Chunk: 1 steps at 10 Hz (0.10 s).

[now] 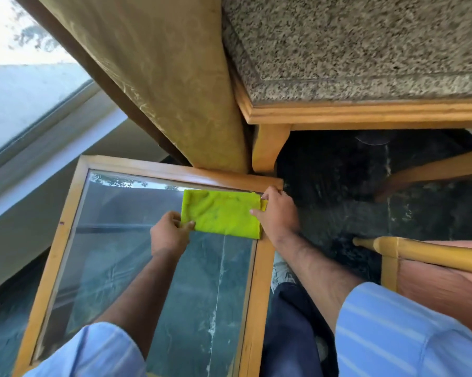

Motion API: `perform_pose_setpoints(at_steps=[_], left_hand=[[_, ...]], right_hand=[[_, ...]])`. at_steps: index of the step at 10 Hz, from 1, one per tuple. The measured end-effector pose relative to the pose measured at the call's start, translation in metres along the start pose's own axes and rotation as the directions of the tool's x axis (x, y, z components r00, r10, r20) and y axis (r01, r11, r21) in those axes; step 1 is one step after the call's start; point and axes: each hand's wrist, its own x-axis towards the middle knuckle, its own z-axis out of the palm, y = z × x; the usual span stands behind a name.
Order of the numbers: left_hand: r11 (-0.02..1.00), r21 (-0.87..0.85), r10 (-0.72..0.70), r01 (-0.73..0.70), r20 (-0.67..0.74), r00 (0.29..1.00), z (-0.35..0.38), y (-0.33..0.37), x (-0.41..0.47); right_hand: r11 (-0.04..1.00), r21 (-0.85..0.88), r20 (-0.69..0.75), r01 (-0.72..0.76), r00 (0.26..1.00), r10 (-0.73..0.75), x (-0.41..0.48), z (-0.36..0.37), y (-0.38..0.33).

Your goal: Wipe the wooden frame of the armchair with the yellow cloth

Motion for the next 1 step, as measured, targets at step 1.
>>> perform_pose_setpoints(at_steps=[1], left_hand=[[0.846, 0.439, 0.341, -0.301, -0.013, 0.94, 0.0024, 0.0056, -0.0156]], right_hand=[[0.962, -0.237, -0.127, 0.132, 0.978, -0.166, -0.0147, -0.0073, 0.006]])
